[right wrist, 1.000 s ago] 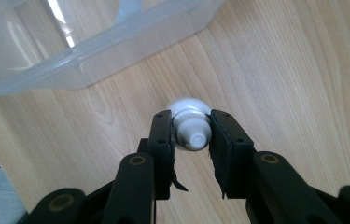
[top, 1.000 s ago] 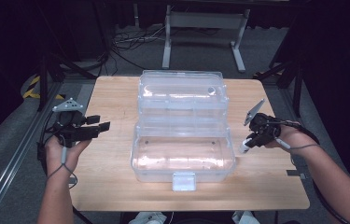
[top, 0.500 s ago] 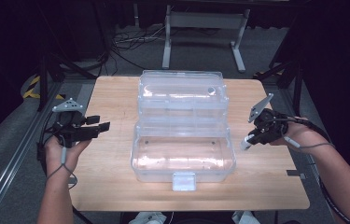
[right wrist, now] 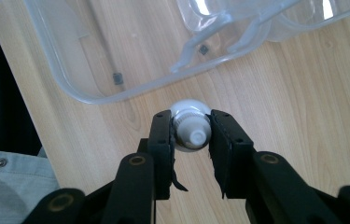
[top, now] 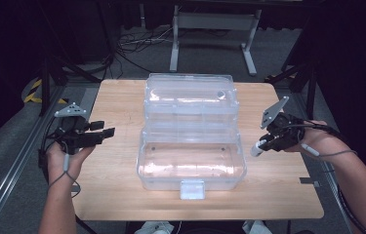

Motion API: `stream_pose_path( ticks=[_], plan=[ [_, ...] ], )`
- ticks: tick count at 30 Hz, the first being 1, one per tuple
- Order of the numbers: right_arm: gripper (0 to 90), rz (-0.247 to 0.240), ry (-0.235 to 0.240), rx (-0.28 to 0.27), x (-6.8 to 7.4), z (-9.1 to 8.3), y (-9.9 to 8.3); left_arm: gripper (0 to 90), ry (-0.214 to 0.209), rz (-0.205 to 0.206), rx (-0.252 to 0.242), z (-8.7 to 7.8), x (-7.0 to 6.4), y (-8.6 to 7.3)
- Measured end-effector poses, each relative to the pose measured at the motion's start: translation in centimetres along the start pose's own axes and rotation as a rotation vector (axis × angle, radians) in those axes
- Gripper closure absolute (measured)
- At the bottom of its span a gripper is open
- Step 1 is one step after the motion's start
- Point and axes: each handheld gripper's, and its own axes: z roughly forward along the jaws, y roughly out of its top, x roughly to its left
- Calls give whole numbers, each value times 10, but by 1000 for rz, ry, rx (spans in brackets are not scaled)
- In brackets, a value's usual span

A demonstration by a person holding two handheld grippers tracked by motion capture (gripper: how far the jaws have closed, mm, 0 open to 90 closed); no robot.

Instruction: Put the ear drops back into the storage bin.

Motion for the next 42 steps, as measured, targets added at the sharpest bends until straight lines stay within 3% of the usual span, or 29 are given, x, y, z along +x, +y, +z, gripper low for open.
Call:
stream_pose_path(
  ticks=[20,30,42],
  plan=[
    [711,-92,17,-26,25,-19,24,473,-7,5,-3,2,0,4],
    [711,-134,38,-44,33,-17,38,473,-13,13,-1,4,-1,4],
    [711,-183,80,-20,40,-4,51,475,-7,10,-5,0,-1,3]
  ],
)
